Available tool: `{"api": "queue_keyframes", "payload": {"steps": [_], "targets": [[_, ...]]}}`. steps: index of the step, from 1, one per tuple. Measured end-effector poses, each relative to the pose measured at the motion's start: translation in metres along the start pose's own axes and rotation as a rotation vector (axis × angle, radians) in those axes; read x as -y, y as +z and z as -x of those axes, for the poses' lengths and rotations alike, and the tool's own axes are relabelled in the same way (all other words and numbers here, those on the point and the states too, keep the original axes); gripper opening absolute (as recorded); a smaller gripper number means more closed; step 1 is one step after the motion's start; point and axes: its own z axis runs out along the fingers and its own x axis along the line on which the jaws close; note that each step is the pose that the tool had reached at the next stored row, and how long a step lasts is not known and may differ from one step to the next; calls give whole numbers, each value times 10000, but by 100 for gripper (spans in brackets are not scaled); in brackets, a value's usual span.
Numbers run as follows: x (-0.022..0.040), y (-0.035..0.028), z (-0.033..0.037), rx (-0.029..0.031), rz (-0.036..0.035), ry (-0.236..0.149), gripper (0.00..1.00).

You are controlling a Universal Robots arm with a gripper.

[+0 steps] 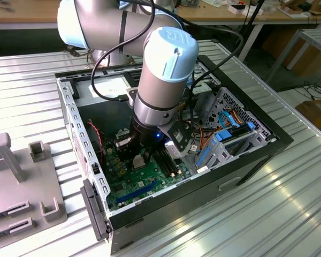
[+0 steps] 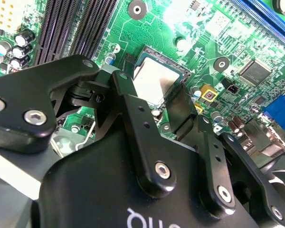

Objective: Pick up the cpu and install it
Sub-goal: 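Place the cpu into insertion slot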

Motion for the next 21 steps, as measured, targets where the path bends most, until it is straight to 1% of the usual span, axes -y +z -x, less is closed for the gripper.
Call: {"api": "queue_keyframes", "payload": {"steps": [8, 13, 15, 18, 21], "targets": [[0, 1, -14, 0, 0, 1, 55], [-1, 3, -42, 6, 1, -2, 55], [-1, 3, -51, -2, 2, 1, 55], [0, 2, -52, 0, 0, 1, 55], [0, -13, -53, -5, -5, 5, 55]]}}
